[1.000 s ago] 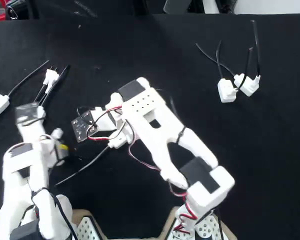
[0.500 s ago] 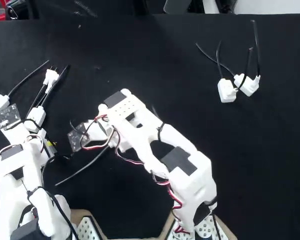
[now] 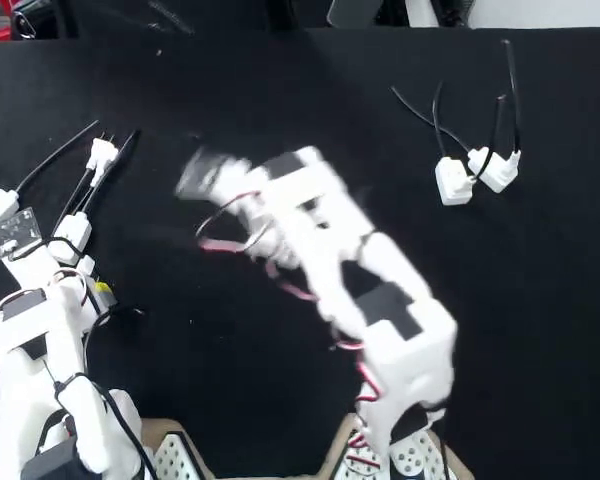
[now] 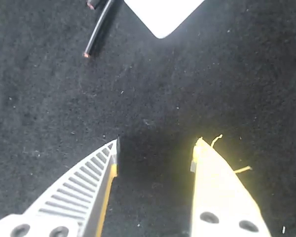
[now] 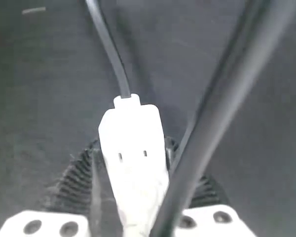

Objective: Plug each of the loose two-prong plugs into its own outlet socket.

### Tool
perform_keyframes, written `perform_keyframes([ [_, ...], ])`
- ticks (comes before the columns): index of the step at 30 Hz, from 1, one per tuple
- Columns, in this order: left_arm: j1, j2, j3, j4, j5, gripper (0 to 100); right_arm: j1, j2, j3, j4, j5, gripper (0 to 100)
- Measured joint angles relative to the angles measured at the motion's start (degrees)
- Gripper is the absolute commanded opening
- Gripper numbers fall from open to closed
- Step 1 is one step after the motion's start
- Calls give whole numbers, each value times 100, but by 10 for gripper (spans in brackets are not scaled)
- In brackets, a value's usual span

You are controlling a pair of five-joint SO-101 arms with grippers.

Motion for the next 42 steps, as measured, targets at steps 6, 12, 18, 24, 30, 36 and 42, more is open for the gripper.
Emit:
perform_keyframes([
  [6,0,0,0,0,0,242,1697,-343,-9,62,-1873,11],
  [12,123,0,0,0,0,242,2523,9,-826,70,-2787,11],
  [18,149,0,0,0,0,242,2971,844,-1855,70,-3235,11],
  [24,149,0,0,0,0,242,3086,2004,-2831,70,-3349,14],
  [30,149,0,0,0,0,242,3191,2778,-3912,756,-3631,208],
  [36,149,0,0,0,0,242,3191,3376,-5178,1530,-3675,251],
  [42,149,0,0,0,0,242,3042,3473,-6919,2189,-3675,251],
])
